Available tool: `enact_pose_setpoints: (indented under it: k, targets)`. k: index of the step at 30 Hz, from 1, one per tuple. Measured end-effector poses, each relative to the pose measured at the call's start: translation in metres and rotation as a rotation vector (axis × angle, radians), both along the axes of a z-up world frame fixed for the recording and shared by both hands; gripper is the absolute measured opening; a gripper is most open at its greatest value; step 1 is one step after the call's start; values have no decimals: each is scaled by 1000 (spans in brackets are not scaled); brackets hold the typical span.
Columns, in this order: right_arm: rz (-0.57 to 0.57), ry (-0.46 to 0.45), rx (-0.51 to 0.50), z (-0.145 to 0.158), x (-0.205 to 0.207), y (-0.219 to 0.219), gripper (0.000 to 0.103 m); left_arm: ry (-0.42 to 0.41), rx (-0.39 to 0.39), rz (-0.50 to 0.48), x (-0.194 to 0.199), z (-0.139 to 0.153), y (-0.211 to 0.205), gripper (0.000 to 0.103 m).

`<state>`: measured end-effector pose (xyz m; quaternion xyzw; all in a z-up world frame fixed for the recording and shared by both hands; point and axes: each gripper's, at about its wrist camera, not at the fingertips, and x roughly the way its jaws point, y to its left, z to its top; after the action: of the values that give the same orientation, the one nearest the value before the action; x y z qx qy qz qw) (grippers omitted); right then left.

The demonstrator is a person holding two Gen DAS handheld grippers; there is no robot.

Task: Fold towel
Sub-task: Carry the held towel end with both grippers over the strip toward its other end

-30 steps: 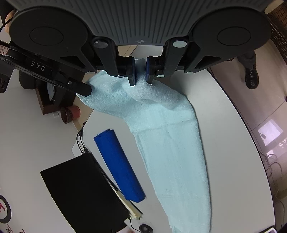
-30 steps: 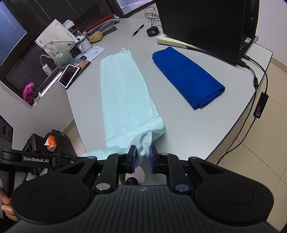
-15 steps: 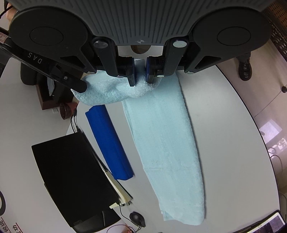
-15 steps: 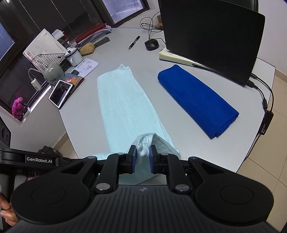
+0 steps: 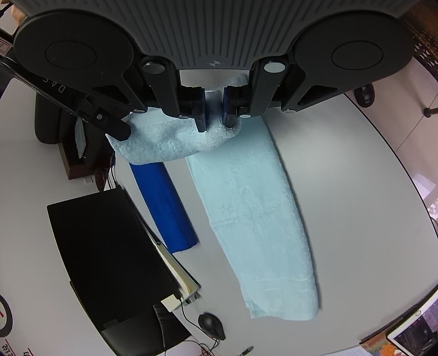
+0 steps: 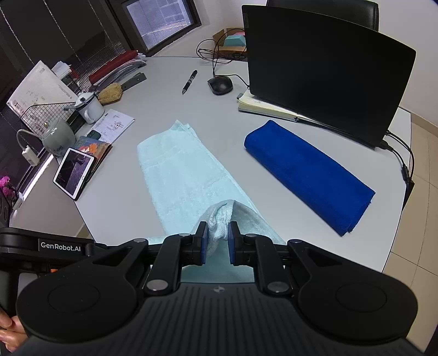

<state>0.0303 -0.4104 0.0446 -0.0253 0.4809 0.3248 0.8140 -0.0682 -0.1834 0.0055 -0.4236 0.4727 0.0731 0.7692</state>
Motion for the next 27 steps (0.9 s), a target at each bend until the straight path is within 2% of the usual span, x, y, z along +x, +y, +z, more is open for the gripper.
enact_pose_setpoints:
  k: [10,27]
  targets:
    - [-90,-26,16,8,-2,46,15,13,4,-8,16,0,38,13]
    - [-33,-32,70,14,29,74,15,3,47,96,29,24,67,13]
